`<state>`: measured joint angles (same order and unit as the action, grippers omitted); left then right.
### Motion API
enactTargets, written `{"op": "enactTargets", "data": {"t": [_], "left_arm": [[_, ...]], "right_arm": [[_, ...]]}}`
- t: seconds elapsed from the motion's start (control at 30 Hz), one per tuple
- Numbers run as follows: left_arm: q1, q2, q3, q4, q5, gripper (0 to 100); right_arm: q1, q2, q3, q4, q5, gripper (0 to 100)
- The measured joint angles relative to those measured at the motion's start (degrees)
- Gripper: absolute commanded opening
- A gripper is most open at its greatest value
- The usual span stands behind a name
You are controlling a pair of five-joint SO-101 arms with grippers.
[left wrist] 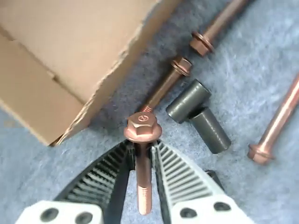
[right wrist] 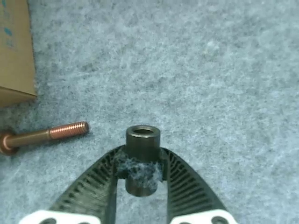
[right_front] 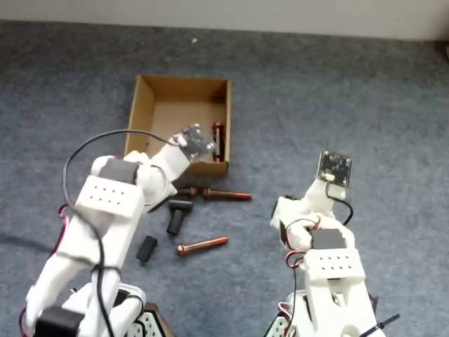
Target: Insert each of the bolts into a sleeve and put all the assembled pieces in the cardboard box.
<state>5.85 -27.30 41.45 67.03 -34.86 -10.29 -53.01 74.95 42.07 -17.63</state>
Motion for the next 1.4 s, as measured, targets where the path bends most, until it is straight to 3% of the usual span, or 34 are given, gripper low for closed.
{"op": "enactTargets", "data": {"t": [0.17, 0.63, 0.77, 1.13, 1.4], "left_arm": [[0.0, -9.76, 0.0, 0.97, 10.46, 1], [0.0, -32.35, 0.0, 1.05, 32.53, 1], [0.0, -38.42, 1.14, -2.2, 37.8, 1], [0.35, -51.96, 11.96, -13.27, 46.42, 1], [11.96, -57.14, 12.04, -14.68, 47.3, 1]], "right_arm": [[-1.85, 0.0, 0.0, 0.0, 2.29, 0.5], [-20.04, 0.0, -2.46, 0.0, 6.86, 0.5], [-23.56, -1.49, -3.87, 0.0, 6.86, 0.5], [-32.62, -21.19, -3.87, 0.0, 8.0, 0.5], [-36.31, -22.24, -3.87, -3.69, 12.48, 0.5]]}}
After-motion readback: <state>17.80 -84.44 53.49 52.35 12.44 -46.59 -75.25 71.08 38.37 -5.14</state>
